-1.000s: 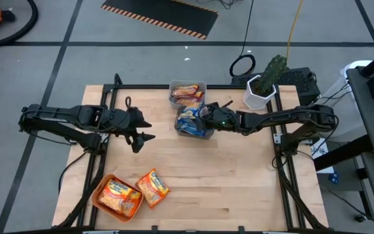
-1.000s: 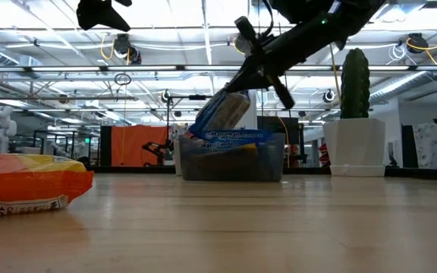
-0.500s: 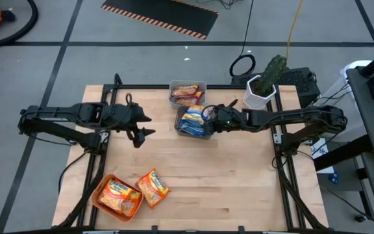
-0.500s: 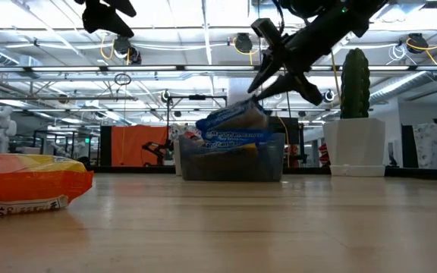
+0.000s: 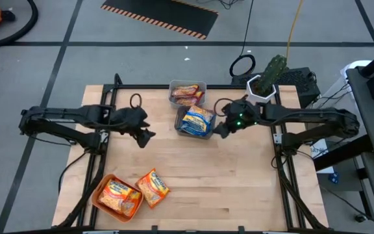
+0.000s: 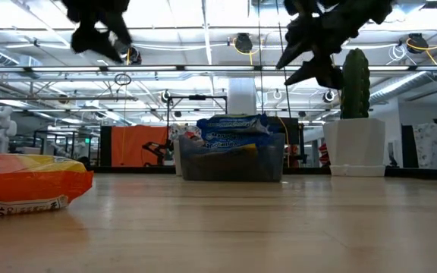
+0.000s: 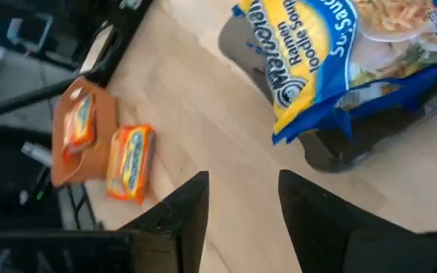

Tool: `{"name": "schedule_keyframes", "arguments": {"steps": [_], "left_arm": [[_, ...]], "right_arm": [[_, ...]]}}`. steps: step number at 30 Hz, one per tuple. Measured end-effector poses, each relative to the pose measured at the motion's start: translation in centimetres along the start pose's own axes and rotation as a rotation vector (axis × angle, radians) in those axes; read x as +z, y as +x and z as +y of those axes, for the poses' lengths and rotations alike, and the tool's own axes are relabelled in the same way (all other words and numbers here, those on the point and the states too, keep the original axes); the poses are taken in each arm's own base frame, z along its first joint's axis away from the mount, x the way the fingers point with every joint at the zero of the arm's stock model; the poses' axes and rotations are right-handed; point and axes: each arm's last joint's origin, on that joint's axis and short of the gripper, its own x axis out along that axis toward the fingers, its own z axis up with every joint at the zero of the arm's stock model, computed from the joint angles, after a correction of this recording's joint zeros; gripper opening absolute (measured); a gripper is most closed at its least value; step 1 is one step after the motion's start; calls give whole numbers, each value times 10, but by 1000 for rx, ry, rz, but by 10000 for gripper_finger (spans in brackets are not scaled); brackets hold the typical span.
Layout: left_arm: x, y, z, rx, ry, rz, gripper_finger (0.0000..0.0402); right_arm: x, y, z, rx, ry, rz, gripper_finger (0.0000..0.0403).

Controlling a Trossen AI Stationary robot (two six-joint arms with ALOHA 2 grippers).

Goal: Sort Maruchan noodles
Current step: Put the orange noodle pack into the orange bin

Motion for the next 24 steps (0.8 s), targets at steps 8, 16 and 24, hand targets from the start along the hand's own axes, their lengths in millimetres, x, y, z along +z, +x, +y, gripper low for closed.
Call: {"name": "schedule_keyframes", "arguments": {"steps": [8,16,24], "left_arm": [[-41,40,11,35,-356,284,266],[-71,64,-10,40,-476,526,266],[-91,91,-31,138,-647,623,266]], "right_arm": [[2,-37,-10,16,-107,-6,155],[8,-60,-15,26,-192,-94,155],[10,-64,-17,15,-270,-119,155]]}}
